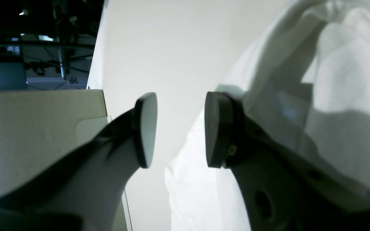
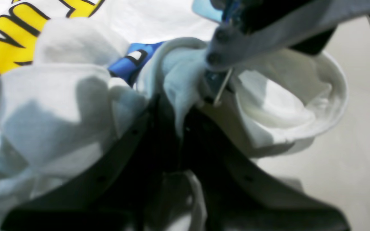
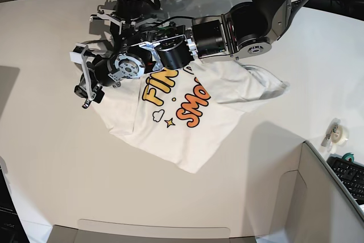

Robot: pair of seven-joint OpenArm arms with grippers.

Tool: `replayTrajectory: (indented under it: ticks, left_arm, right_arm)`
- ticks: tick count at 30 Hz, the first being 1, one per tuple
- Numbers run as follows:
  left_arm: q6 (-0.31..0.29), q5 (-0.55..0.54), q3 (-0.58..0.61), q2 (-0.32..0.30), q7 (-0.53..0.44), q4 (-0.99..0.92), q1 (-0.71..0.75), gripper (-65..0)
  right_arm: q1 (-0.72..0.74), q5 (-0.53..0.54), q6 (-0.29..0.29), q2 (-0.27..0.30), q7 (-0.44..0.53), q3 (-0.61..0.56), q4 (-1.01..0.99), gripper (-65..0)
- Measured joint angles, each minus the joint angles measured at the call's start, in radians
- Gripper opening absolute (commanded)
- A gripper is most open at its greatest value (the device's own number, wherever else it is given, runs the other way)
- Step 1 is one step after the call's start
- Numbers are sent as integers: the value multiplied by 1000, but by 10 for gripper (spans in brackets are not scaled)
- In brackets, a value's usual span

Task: Layout the t-shirt on the table in an organized manner, then fold the t-shirt properly
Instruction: 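Lift the held shirt edge with the right gripper and pull it back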

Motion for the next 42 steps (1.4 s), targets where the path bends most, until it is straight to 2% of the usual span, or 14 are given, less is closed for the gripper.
replayTrajectory:
  ticks: [2,4,5,13,17,19,22,26,28,30,42]
  left_arm:
    - [-19,0,0,-2,30,39,0,-410]
    - [-98,-3,0,3,60,87,-2,-412]
    - [-116,-5,0,6,67,102,0,-412]
    - [-150,-5,0,2,90,125,8,-412]
    - [-297,-6,0,2,90,125,8,-412]
    - [-332,-11,0,2,90,124,8,-412]
    - [-430,-89,0,3,91,124,-5,-412]
    - [-443,-131,2,2,92,123,-28,-411]
    - [-442,-126,2,5,132,123,-45,-410]
    - [-438,-121,1,3,133,120,-52,-410]
    - [-432,-119,1,2,92,96,-38,-410]
  right_arm:
    - [0,0,0,1,0,0,0,-650]
    - [0,0,0,2,0,0,0,-650]
    - [0,0,2,6,0,1,0,-650]
    - [0,0,6,9,1,0,0,-650]
    - [0,0,6,9,1,0,0,-650]
    - [0,0,6,9,1,0,0,-650]
    - [0,0,6,9,1,0,0,-650]
    - [0,0,6,9,1,0,0,-650]
    - [0,0,6,9,1,0,0,-650]
    - [0,0,6,9,1,0,0,-650]
    - [0,0,6,6,1,0,0,-650]
